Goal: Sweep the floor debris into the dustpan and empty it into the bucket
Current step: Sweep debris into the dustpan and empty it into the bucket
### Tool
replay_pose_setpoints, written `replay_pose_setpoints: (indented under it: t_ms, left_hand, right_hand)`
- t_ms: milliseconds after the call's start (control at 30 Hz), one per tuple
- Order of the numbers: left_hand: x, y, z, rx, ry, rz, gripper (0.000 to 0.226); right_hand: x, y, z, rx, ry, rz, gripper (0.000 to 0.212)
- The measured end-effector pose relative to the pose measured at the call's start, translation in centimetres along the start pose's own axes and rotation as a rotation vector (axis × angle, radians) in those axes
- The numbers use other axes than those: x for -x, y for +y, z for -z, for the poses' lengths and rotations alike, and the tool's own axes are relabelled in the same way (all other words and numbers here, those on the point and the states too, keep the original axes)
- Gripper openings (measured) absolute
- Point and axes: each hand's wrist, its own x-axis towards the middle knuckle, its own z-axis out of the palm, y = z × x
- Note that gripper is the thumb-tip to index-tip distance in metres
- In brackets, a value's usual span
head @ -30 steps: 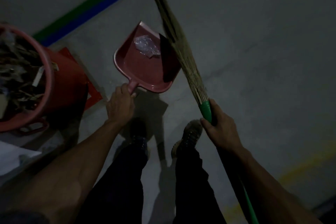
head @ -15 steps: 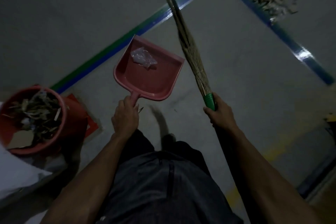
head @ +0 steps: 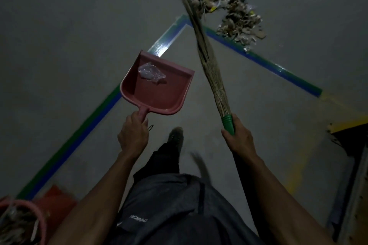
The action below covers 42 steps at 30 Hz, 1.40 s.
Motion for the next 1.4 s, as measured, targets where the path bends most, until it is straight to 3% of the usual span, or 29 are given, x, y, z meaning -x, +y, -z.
replay_pose_setpoints:
  t_ms: [267,467,733,1033,1400]
  left_hand:
    - [-18.5,10.9,0.1,-0.049,-0.050,-0.140,0.028]
    - [-27.7,19.0,0.0,-0.070,-0.071,-0.210,0.029]
    - [-36.1,29.6,-4.8,-0.129,-0.067,-0.207,0.027]
    - [-42.6,43.1,-8.5,-0.131,-0.075,-0.154,0.032]
    - [-54.9,54.8,-14.7,-0.131,-0.100,-0.122,0.027]
  right_hand:
    - [-14.2,-5.3,6.0,-0.056,0.107,-0.104,0.071]
    - [-22.4,-6.2,10.5,-0.089,0.158,-0.156,0.071]
    - [-36.5,-3.9,16.2,-0.137,0.141,-0.186,0.074]
    - [-51.5,-3.1,27.5,-0.098,0.063,-0.180,0.073]
    - [-67.5,-2.7,35.4,-0.069,0.041,-0.191,0.071]
